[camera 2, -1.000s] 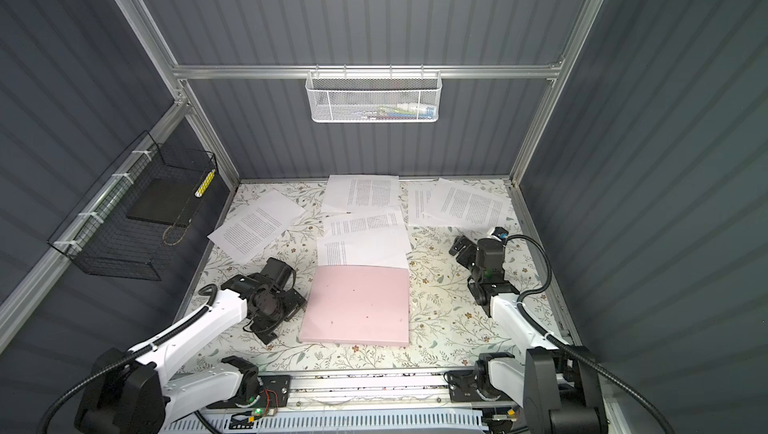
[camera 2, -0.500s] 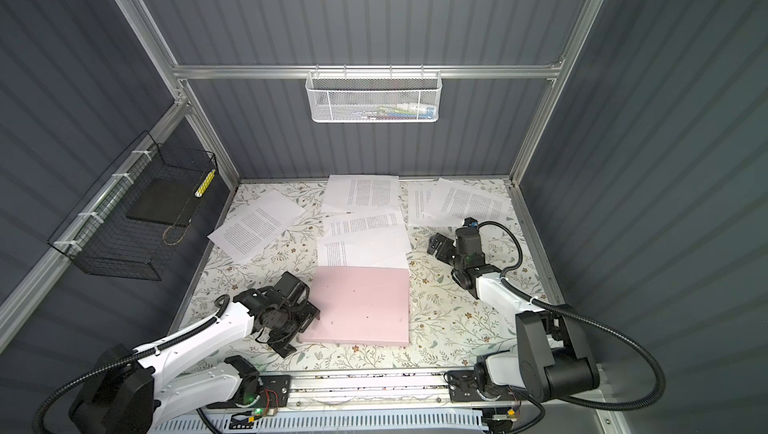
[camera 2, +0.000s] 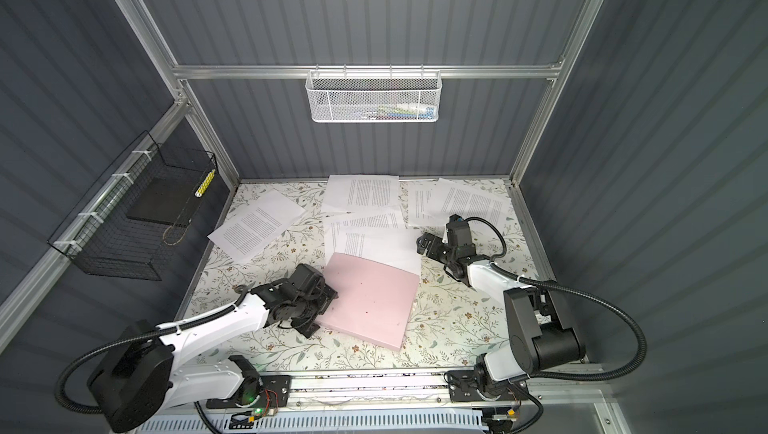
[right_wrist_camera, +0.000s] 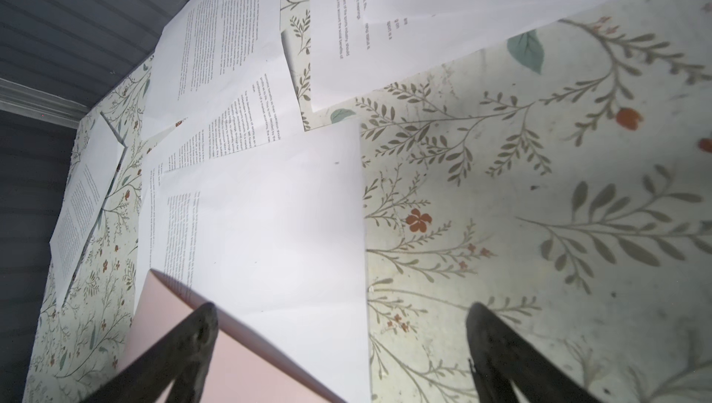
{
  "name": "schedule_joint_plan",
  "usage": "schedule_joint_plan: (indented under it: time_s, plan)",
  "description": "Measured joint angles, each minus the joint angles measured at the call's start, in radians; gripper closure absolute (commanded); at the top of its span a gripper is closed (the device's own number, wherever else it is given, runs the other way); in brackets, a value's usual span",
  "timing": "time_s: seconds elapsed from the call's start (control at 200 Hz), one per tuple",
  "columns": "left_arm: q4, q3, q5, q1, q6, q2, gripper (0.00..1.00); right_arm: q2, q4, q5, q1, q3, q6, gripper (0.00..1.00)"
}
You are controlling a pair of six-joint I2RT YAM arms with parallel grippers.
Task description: Put the files into the folder
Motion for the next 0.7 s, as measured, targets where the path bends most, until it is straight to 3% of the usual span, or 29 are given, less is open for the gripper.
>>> schedule_joint_plan:
  time_s: [0.42, 0.7]
  plan:
    - [0.123, 0.359, -0.051, 0.084, 0.311, 0.4, 0.0, 0.07, -0.078, -0.224, -0.01, 0.046, -0.024, 0.01]
    - [0.238, 0.48, -0.006, 0.113, 0.469, 0.534, 0.0, 0.182, -0.121, -0.303, 0.013, 0.093, -0.05, 0.01]
